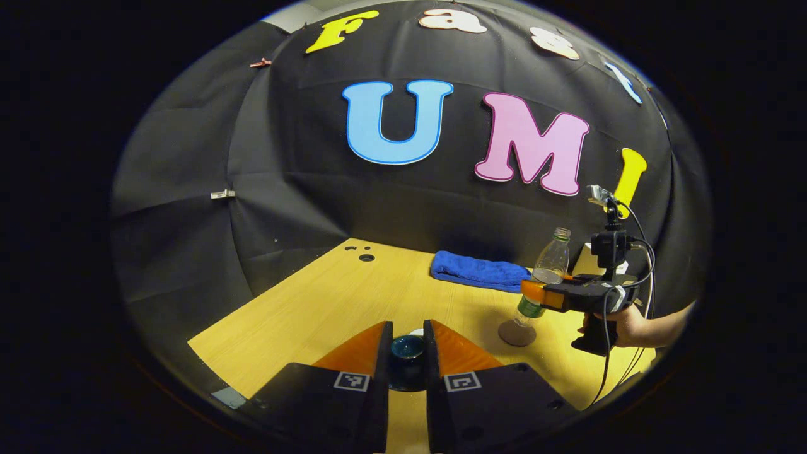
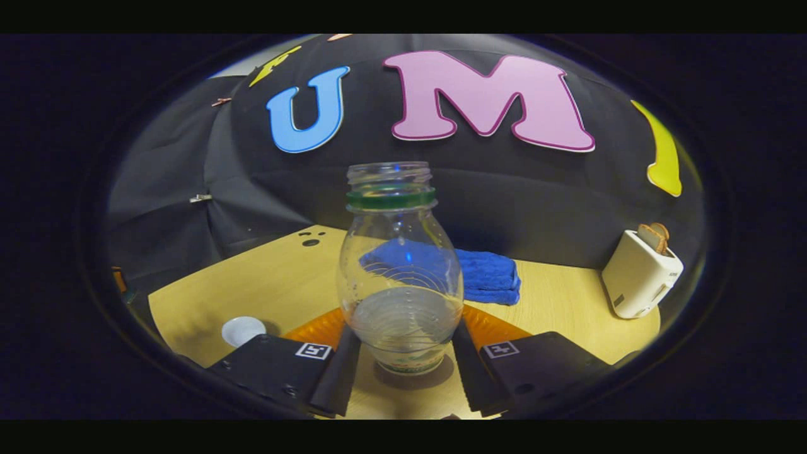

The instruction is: Open the teacup lid with one hand, grasp the water bottle and pour water into the teacup with the other hand; after pouring, place the water bottle on the coaster and then close the teacup lid.

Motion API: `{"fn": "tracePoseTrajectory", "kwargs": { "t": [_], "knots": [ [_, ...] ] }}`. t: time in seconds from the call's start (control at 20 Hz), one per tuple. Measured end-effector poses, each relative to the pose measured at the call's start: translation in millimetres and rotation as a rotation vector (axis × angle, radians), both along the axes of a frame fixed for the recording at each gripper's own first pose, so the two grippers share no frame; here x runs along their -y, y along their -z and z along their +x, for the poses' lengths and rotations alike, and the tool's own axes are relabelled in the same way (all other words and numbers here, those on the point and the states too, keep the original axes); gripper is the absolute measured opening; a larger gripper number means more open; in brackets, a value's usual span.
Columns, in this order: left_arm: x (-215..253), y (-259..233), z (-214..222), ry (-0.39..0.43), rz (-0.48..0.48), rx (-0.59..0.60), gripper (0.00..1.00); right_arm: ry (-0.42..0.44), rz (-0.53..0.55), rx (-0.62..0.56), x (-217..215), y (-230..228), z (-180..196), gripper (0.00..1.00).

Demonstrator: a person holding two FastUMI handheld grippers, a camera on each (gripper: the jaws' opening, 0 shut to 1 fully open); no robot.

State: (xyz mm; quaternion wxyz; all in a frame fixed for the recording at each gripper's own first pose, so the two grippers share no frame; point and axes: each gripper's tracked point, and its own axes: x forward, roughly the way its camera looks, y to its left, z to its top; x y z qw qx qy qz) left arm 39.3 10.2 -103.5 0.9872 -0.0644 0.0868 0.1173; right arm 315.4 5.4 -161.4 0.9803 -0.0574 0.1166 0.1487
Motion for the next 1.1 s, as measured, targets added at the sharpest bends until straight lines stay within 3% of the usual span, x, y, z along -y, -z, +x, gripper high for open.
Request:
{"fn": "tracePoseTrajectory", "kwargs": {
  "t": [0.05, 0.1, 0.35, 0.45, 0.55, 0.65, 0.75, 0.8, 0.85, 0.9, 1.1],
  "knots": [
    [0.8, 6.7, 1.4, -0.002, -0.012, -0.008, 0.29, 0.008, 0.001, -0.005, 1.2, 5.2, 3.0, 0.67],
    [1.3, 13.6, 2.1, -0.004, -0.023, -0.018, 0.25, 0.016, 0.001, -0.017, 2.4, 11.7, 4.5, 0.73],
    [4.7, 26.2, 5.7, 0.0, -0.033, -0.036, 0.29, 0.027, -0.009, -0.043, 5.8, 33.4, -1.5, 0.75],
    [6.4, 27.0, 6.9, 0.009, -0.035, -0.035, 0.24, 0.021, -0.009, -0.06, 5.9, 40.2, -4.8, 0.76],
    [7.6, 27.6, 9.5, 0.016, -0.033, -0.031, 0.29, 0.021, -0.013, -0.052, 7.4, 40.2, -3.8, 0.78],
    [7.3, 29.0, 11.9, 0.02, -0.037, -0.03, 0.25, 0.021, -0.025, -0.047, 8.9, 39.8, -4.8, 0.75],
    [7.1, 30.1, 13.8, 0.023, -0.042, -0.028, 0.29, 0.015, -0.035, -0.044, 7.8, 38.8, -5.1, 0.8],
    [6.4, 30.1, 14.5, 0.023, -0.042, -0.026, 0.29, 0.015, -0.044, -0.047, 7.3, 39.3, -6.6, 0.95],
    [6.2, 29.4, 15.2, 0.022, -0.042, -0.025, 0.25, 0.017, -0.055, -0.049, 8.8, 39.3, -8.9, 1.0],
    [5.7, 28.3, 15.9, 0.022, -0.043, -0.021, 0.29, 0.017, -0.061, -0.049, 9.3, 39.8, -10.0, 1.0],
    [3.0, 29.1, 20.1, 0.019, -0.058, -0.016, 0.25, 0.023, -0.061, -0.056, 13.1, 41.8, -18.4, 1.0]
  ]
}}
